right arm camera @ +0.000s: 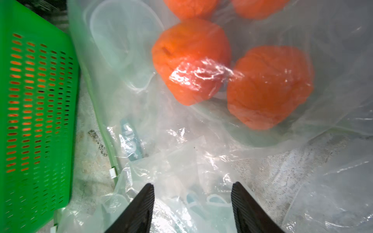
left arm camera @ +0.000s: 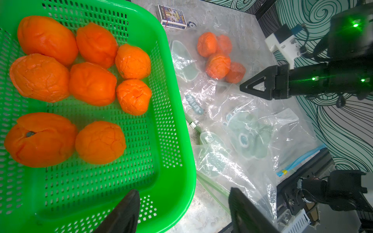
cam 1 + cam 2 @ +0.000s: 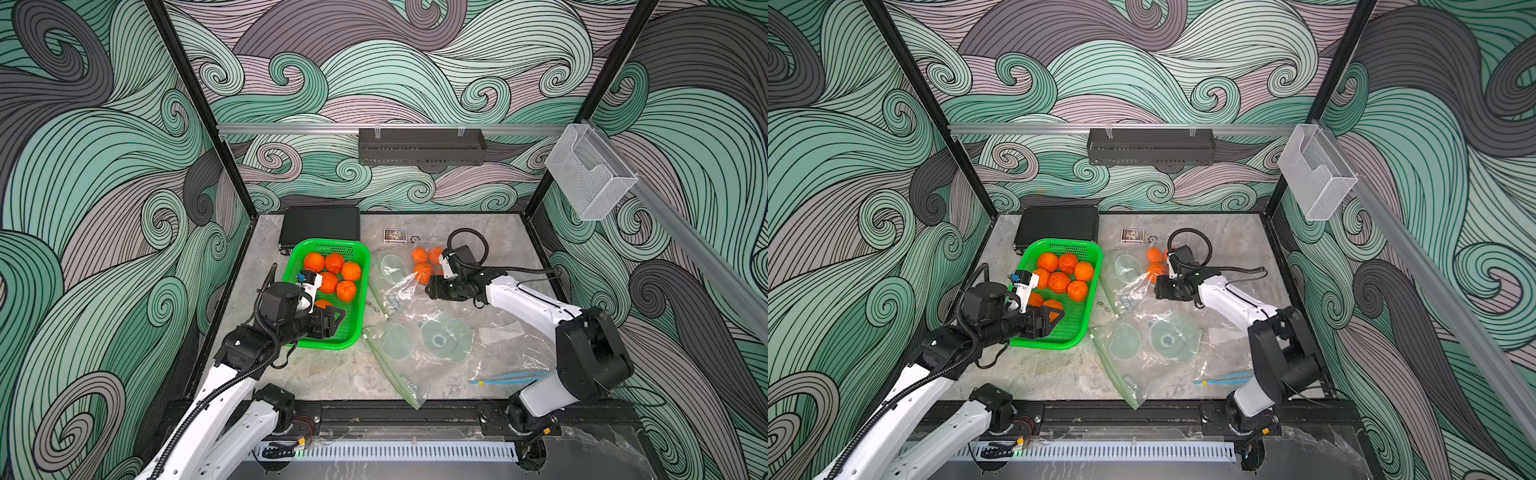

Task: Open the zip-top bag and take out the orange
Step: Pick up the zipper food storage bag at the center of the board.

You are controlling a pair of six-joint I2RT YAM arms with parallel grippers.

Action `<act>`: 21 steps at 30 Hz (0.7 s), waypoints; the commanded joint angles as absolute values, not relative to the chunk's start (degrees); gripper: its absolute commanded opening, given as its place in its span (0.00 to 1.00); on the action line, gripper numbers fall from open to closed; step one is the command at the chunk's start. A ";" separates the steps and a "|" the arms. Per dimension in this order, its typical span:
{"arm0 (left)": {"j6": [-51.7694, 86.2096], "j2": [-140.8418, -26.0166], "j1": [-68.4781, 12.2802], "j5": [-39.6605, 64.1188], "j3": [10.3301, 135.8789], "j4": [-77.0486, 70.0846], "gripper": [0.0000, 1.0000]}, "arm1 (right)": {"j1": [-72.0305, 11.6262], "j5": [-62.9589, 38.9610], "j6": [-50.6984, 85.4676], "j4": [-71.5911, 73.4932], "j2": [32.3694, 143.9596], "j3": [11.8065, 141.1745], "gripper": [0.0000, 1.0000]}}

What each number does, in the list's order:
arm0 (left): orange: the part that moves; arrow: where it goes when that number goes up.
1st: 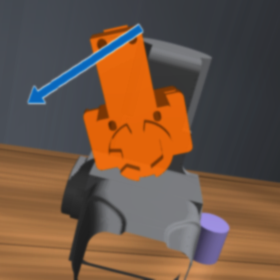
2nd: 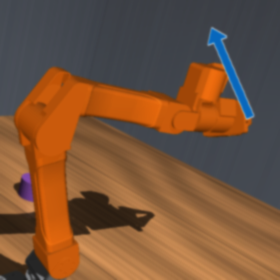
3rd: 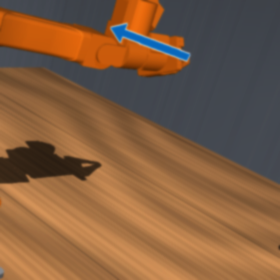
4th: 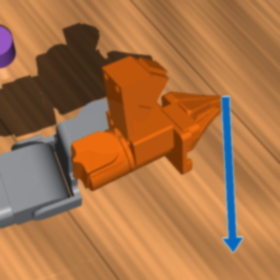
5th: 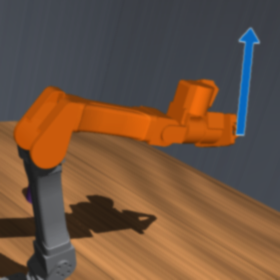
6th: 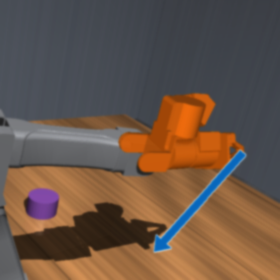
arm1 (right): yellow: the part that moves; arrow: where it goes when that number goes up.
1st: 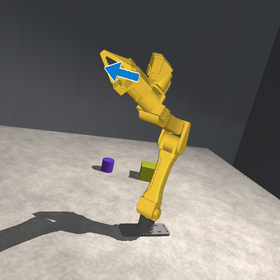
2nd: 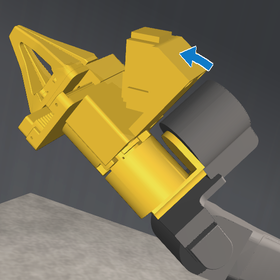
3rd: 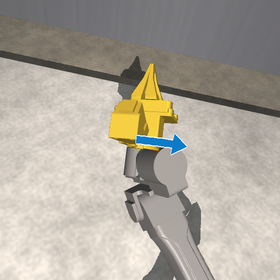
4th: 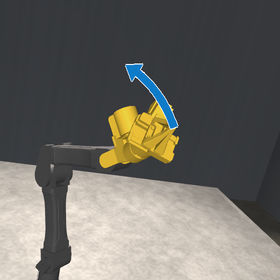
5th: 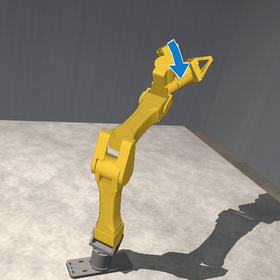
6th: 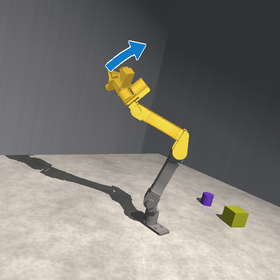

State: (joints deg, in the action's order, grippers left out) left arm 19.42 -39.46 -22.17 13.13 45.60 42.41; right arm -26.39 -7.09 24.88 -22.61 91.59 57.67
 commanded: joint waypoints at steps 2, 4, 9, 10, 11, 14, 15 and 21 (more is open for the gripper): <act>18.53 -38.67 -22.10 12.92 45.31 42.14 0.70 | -26.38 -5.00 27.07 -22.96 93.33 57.09 0.64; 18.46 -38.55 -22.06 13.01 45.28 42.05 0.70 | -26.36 -6.28 28.27 -20.93 94.45 56.00 0.67; 18.46 -38.45 -22.08 13.01 45.23 42.04 0.70 | -26.28 -10.14 29.06 -19.03 101.87 60.35 0.72; 18.46 -38.39 -22.14 12.98 45.23 42.06 0.70 | -26.20 -10.37 29.30 -18.54 103.10 61.32 0.72; 18.46 -38.40 -22.11 12.92 45.24 42.06 0.70 | -26.04 -9.99 29.36 -18.21 104.11 62.15 0.72; 18.46 -38.19 -22.09 12.83 45.18 42.08 0.70 | -24.63 -11.04 30.71 -18.64 106.96 65.68 0.71; 18.46 -38.24 -22.11 12.83 45.12 42.08 0.70 | -24.20 -11.42 30.85 -18.09 107.42 66.53 0.72; 18.37 -38.49 -22.18 12.83 45.09 42.11 0.70 | -20.13 -11.90 30.62 -20.30 111.00 74.53 0.72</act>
